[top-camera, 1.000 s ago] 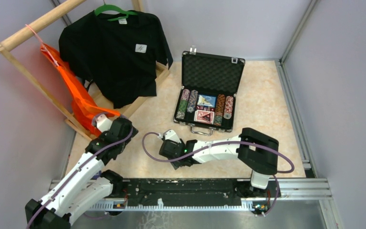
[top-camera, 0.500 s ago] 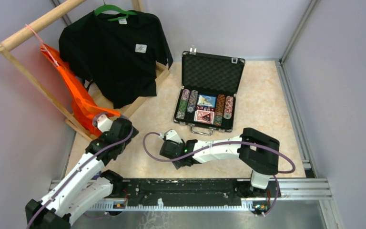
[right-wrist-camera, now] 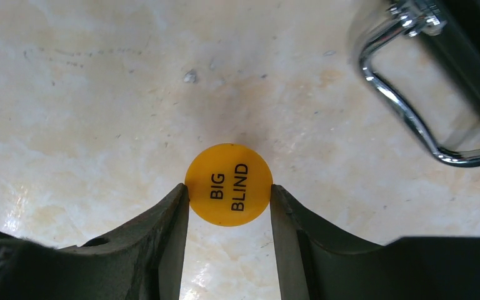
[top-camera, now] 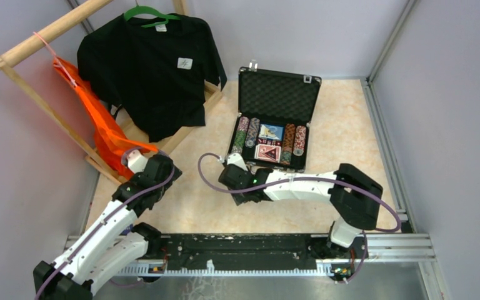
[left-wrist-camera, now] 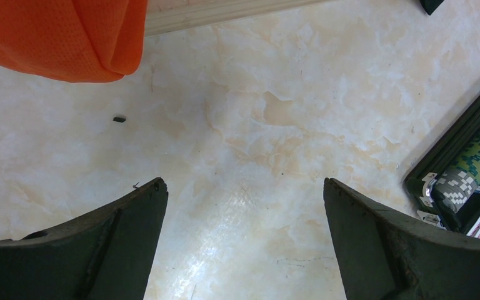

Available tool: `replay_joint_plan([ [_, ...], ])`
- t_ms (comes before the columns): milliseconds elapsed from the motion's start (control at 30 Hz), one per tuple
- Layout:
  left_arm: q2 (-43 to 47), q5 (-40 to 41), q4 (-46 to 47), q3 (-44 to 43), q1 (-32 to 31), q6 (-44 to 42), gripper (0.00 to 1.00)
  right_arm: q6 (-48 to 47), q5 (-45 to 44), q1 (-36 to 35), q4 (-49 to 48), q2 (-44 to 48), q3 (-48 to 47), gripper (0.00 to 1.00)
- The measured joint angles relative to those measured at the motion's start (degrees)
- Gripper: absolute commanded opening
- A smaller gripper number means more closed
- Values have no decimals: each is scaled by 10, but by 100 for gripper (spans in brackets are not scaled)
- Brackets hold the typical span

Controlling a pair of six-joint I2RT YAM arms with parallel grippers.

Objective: Pack up texas hold em set

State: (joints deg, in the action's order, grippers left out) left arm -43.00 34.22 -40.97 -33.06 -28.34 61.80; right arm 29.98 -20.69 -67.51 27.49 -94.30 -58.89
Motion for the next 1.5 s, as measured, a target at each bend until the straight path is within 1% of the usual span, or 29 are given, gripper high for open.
replay_joint_plan([
  [167, 0, 0, 1, 0, 0, 0, 99, -23, 9, 45, -1, 17, 0, 46],
  [500, -6, -3, 9, 1, 0, -5, 99, -74, 18, 153, -7, 17, -6, 46],
  [767, -8, -4, 16, 1, 0, -12, 99, -111, 24, 219, -2, 16, -67, 46],
  [867, -9, -6, 18, 1, 0, -14, 99, -124, 25, 245, -3, 3, -96, 46],
  [1067, -12, -8, 21, 1, 0, -15, 99, -144, 29, 288, -3, -62, -141, 47],
  [1100, -12, -9, 21, 1, 0, -15, 99, -146, 29, 294, -3, -73, -148, 50],
  [1133, -13, -9, 21, 1, 0, -15, 99, -149, 29, 301, -2, -84, -154, 57],
  [1200, -13, -10, 22, 1, 0, -15, 99, -150, 28, 312, -3, -100, -163, 76],
  [1233, -14, -11, 23, 1, 0, -15, 99, -153, 27, 316, -4, -105, -165, 81],
  [1300, -14, -12, 25, 2, 0, -16, 99, -159, 25, 321, -5, -106, -165, 84],
  [1433, -14, -21, 38, 8, 0, -23, 99, -169, 28, 317, -17, -99, -165, 84],
  [1500, -14, -27, 44, 9, 0, -26, 99, -177, 28, 308, -27, -82, -158, 84],
])
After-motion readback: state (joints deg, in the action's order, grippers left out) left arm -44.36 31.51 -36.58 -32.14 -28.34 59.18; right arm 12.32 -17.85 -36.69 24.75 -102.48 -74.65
